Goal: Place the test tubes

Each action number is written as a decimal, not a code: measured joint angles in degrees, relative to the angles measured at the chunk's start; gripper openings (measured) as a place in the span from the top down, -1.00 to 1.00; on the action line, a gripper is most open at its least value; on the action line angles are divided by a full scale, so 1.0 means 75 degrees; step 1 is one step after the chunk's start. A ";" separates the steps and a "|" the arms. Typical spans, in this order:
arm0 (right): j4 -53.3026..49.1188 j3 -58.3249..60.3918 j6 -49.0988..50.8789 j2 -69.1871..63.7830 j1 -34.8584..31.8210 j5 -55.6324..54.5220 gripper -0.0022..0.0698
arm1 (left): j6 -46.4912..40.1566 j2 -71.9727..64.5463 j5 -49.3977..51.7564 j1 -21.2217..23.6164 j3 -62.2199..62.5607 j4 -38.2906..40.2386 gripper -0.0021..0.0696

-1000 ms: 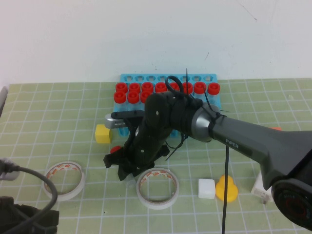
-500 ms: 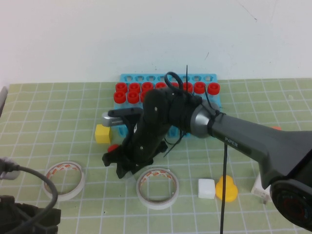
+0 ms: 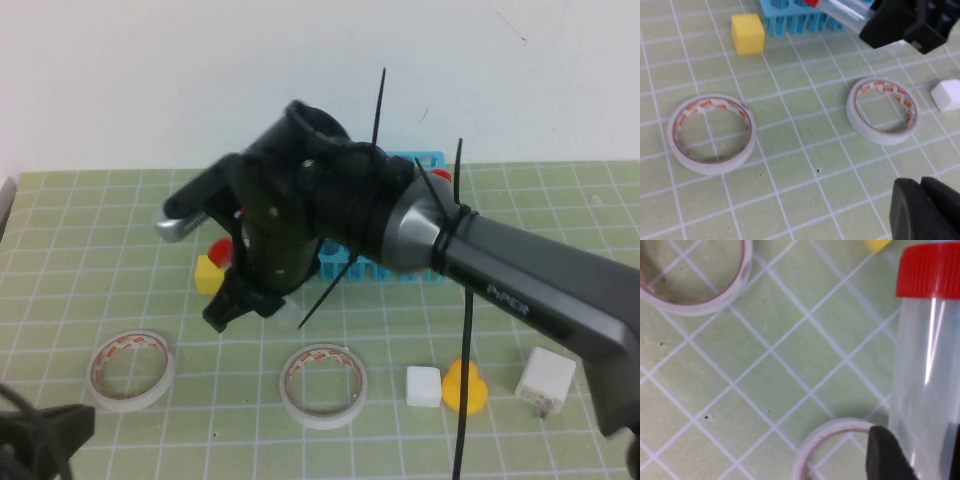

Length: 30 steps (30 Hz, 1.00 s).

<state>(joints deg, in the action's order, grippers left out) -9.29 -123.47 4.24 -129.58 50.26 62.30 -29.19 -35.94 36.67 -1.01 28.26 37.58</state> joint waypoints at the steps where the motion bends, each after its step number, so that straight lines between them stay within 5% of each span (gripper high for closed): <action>1: -0.0307 0.0000 0.0113 0.0090 0.0120 0.0036 0.30 | -0.0017 0.0136 -0.0045 0.0000 -0.0060 0.0000 0.95; 16: -0.3561 0.0999 0.2293 0.2234 0.1788 -0.0685 0.30 | -0.0667 0.2463 -0.0515 0.0000 -0.0799 -0.0088 0.95; 23: -0.4759 0.3235 0.3805 0.4024 0.2186 -0.1840 0.30 | -0.0890 0.2870 -0.0711 0.0000 -0.1067 -0.0062 0.95; 30: -0.6674 0.6675 0.7078 0.5747 0.2191 -0.3851 0.30 | -0.1291 0.2877 -0.0909 0.0000 -0.1097 0.0498 0.95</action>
<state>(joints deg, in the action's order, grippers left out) -59.35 -73.41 57.32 -86.48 66.69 33.42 -38.87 -14.36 29.85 -1.01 20.03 41.31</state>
